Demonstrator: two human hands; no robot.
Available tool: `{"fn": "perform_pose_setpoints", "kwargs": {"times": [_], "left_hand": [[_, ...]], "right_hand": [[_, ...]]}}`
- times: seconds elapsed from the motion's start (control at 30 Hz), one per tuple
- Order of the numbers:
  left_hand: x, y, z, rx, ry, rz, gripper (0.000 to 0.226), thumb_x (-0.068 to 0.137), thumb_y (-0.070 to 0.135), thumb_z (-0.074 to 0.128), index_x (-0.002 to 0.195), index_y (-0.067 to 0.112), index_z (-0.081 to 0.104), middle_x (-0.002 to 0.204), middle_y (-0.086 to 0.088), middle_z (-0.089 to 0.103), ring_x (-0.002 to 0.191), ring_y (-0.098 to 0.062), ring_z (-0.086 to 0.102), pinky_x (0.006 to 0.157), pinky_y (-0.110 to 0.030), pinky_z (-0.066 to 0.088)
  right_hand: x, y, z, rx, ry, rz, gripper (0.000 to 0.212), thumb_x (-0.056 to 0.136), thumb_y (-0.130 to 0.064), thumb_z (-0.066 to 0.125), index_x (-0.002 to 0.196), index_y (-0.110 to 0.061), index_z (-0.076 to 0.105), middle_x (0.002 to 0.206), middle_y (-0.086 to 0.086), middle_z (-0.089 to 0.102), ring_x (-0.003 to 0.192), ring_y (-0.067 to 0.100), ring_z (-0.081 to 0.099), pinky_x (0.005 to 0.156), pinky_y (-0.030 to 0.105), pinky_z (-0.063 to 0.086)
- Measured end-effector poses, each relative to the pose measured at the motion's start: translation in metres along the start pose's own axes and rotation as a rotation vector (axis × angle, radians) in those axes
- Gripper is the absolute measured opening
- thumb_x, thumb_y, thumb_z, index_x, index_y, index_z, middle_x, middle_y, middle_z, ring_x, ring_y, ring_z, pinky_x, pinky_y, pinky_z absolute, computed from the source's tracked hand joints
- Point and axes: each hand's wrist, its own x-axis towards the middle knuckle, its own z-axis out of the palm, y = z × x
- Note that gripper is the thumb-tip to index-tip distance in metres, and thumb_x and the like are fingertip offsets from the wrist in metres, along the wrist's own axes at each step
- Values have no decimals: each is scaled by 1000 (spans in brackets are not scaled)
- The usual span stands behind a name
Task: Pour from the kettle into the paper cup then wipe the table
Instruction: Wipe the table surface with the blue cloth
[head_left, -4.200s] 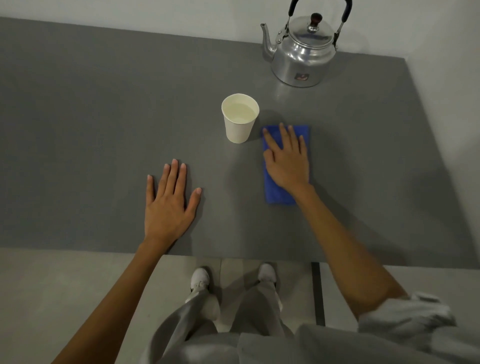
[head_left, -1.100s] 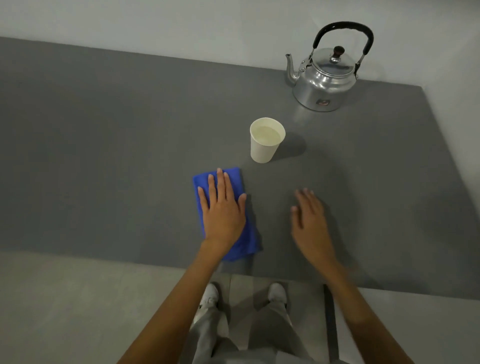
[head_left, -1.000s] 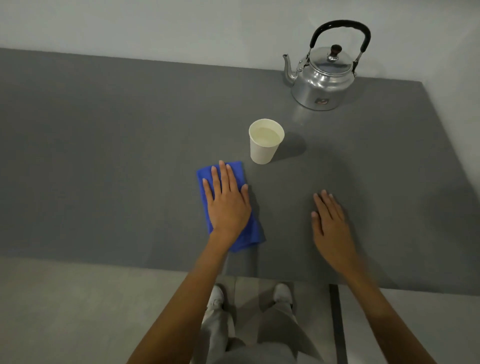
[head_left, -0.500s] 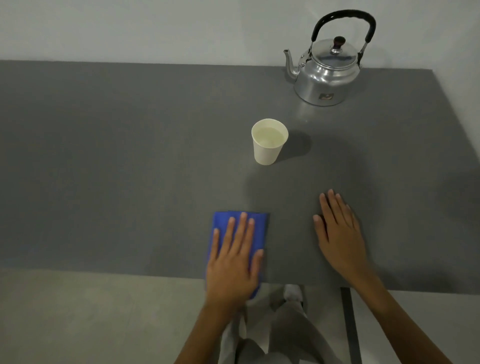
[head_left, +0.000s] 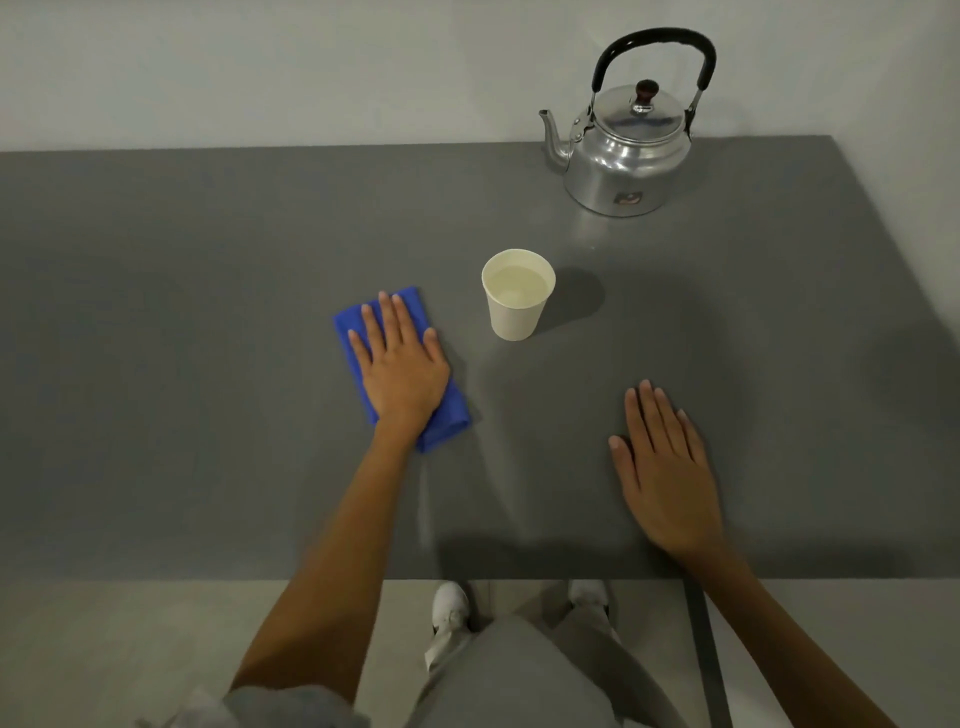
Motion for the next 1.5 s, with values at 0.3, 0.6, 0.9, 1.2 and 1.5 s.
{"fn": "perform_pose_setpoints", "kwargs": {"times": [0.3, 0.6, 0.9, 1.2, 1.5], "left_hand": [[-148, 51, 33, -9, -65, 324, 63, 97, 48, 24, 151, 17, 13, 159, -1, 13, 148, -20, 4, 120, -45, -3], [-125, -68, -5, 27, -83, 343, 61, 95, 50, 20, 151, 26, 12, 159, 8, 10, 148, -12, 5, 121, -39, 4], [51, -41, -18, 58, -15, 203, 58, 99, 38, 27, 151, 16, 10, 161, 0, 8, 148, -21, 3, 121, -46, 1], [-44, 30, 16, 27, -83, 426, 62, 99, 45, 22, 151, 16, 6, 161, -1, 6, 148, -20, -1, 121, -45, 2], [-152, -107, -18, 59, -136, 383, 61, 96, 49, 20, 151, 23, 9, 159, 6, 10, 148, -12, 3, 121, -38, 2]], "right_hand": [[-11, 17, -1, 16, 10, 33, 68, 91, -54, -6, 144, -12, 3, 156, 12, 15, 143, 20, 4, 117, 39, 6], [-15, 0, 2, 22, -5, -8, 62, 94, -45, 9, 145, -10, 12, 155, 12, 20, 143, 22, 12, 116, 40, 12], [5, -11, 2, 82, 25, -24, 59, 96, -43, 16, 147, -12, 15, 155, 8, 21, 144, 19, 13, 118, 37, 11], [-2, 25, -6, 15, 46, 59, 62, 94, -47, 10, 145, -12, 9, 155, 10, 21, 143, 20, 11, 117, 39, 11], [-7, 6, -3, 37, 33, 22, 61, 94, -45, 11, 144, -9, 11, 154, 14, 24, 142, 22, 13, 116, 40, 12]]}}
